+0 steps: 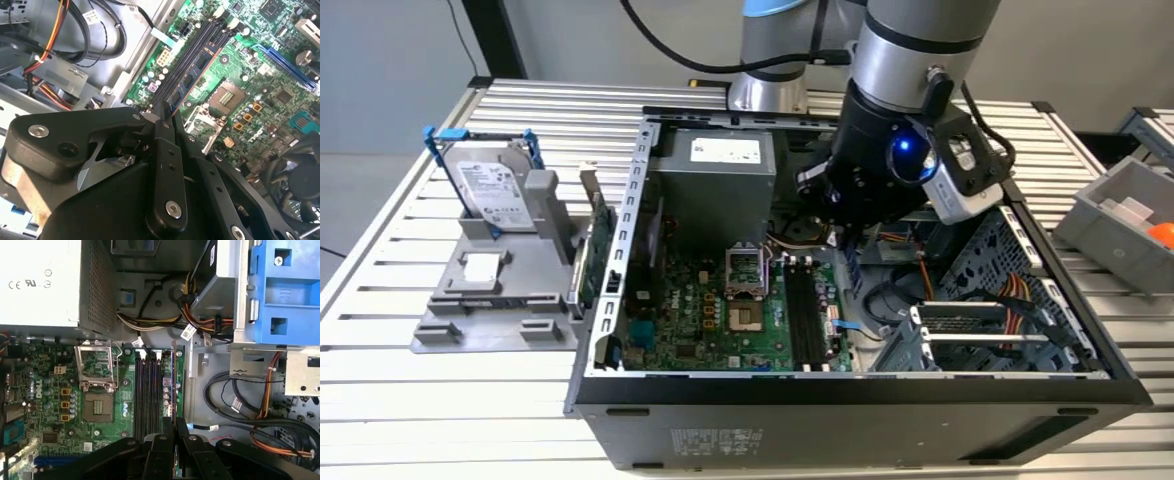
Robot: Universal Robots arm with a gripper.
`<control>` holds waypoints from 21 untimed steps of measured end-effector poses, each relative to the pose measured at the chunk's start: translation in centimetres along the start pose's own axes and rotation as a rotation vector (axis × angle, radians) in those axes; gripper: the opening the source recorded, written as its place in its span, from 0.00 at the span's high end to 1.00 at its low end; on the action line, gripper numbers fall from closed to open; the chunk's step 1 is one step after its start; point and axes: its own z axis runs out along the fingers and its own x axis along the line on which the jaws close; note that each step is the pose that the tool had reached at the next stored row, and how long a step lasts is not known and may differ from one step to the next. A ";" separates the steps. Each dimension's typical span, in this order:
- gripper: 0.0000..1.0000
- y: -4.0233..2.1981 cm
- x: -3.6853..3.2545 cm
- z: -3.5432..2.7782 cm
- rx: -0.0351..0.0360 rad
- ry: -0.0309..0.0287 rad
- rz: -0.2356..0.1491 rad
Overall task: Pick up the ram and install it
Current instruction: 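Insert the ram into the slot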
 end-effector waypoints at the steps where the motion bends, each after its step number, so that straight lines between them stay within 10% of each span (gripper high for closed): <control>1: 1.00 0.00 0.00 0.17 0.0000 0.0004 0.002; 21: 1.00 -0.12 -0.31 3.33 0.0006 0.0055 0.026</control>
